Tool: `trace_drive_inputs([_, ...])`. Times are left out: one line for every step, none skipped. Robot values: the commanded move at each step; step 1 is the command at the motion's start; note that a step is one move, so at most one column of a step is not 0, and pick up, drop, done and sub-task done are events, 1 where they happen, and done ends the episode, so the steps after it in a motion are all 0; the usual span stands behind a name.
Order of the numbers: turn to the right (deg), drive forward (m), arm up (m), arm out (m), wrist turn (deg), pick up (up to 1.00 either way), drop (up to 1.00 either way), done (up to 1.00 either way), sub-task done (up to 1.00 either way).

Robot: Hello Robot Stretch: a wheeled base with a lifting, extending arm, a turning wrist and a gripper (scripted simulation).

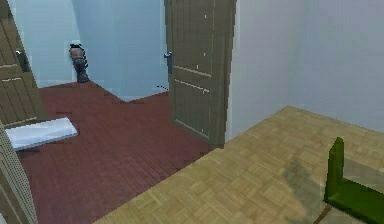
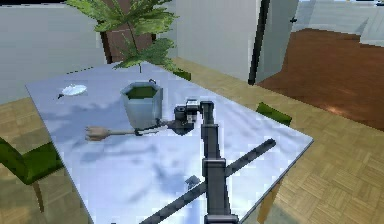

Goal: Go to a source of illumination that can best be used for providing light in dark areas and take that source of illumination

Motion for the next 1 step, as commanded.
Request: trace_drive_inputs([0.0, 0.00, 0.00, 0.00, 0.0, 0.00, 0.00, 1.00, 0.00])
